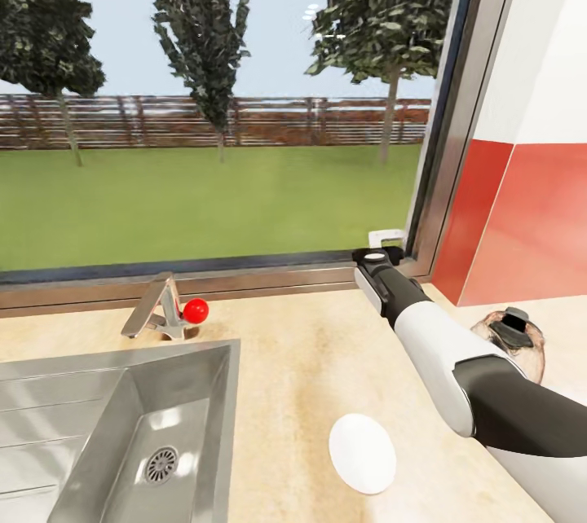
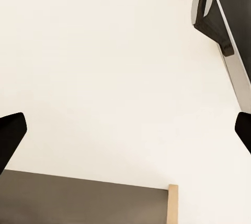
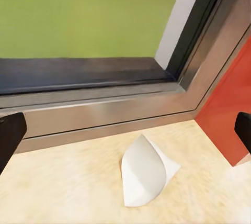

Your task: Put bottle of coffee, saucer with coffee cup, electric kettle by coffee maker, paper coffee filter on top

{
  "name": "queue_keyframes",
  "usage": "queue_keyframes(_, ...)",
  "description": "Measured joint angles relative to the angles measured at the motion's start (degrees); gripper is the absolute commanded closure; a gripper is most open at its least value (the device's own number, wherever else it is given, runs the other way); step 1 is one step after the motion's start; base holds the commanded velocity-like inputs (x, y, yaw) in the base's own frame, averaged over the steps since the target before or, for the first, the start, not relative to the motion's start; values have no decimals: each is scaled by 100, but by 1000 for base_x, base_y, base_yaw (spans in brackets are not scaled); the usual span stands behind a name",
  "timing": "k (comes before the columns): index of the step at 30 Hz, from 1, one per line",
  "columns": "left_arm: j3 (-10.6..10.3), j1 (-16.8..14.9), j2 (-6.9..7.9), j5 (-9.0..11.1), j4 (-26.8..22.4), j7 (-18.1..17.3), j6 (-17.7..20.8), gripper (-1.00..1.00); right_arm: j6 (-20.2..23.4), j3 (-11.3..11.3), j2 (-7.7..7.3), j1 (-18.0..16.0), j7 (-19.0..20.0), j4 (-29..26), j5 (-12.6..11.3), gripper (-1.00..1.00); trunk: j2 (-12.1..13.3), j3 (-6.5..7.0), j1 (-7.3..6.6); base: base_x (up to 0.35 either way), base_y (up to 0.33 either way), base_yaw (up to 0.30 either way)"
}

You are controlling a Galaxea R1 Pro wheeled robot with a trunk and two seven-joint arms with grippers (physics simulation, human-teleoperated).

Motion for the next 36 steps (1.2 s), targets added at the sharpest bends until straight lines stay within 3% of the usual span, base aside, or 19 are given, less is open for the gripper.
queue_keyframes(9, 0, 0, 0, 0, 0, 0, 0, -100, -8, -5, 4, 0, -4, 222, -3, -100, 1, 0, 0, 0, 0, 0)
queue_keyframes(12, 0, 0, 2, 0, -4, 0, 0, -100, -345, -15, -46, 1, -14, 581, 14, -100, 0, 0, 0, 0, 0, 0)
queue_keyframes(29, -8, 0, 9, 0, -8, -9, -9, -100, -443, -20, -565, 2, -20, 889, 13, -100, 0, 0, 0, 0, 0, 0)
queue_keyframes(36, -8, 0, 4, 0, -8, -9, -9, -100, -442, -11, -613, 6, -14, 893, 8, -100, 0, 0, 0, 0, 0, 0)
